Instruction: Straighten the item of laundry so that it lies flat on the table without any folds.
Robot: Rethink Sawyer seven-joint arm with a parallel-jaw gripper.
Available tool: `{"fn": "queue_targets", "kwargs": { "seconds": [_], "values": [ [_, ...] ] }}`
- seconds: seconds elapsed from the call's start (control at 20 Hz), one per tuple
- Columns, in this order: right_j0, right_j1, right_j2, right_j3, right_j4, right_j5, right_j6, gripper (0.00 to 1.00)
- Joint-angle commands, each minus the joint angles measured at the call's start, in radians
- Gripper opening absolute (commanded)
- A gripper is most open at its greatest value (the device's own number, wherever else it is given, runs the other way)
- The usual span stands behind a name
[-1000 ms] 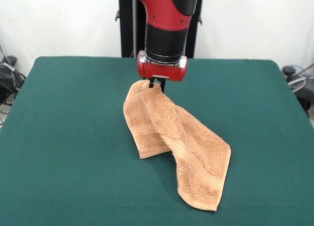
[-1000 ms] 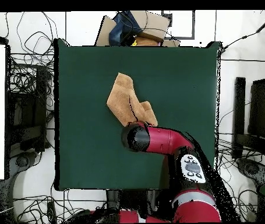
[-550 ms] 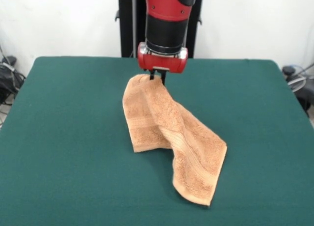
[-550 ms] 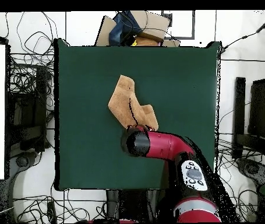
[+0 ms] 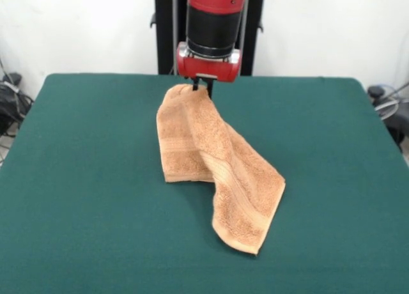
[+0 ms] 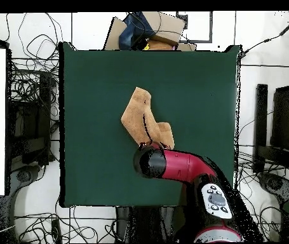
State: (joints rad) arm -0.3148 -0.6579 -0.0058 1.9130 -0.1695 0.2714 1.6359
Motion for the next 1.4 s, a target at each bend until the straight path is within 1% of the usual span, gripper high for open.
{"fn": "queue_targets", "kwargs": {
  "seconds": [0.05, 0.5, 0.65, 0.8, 1.3, 1.4],
  "values": [
    [-0.008, -0.025, 0.080, 0.068, -0.004, -0.071, 0.146, 0.00],
    [0.015, -0.013, 0.066, 0.045, 0.000, -0.076, 0.151, 0.00],
    [0.026, -0.013, 0.058, 0.048, 0.015, -0.089, 0.174, 0.00],
    [0.041, -0.011, 0.047, 0.026, 0.020, -0.069, 0.174, 0.00],
    [0.054, -0.021, 0.041, 0.036, 0.019, -0.068, 0.175, 0.00],
    [0.043, -0.031, 0.051, 0.048, 0.021, -0.064, 0.171, 0.00]
  ]
}}
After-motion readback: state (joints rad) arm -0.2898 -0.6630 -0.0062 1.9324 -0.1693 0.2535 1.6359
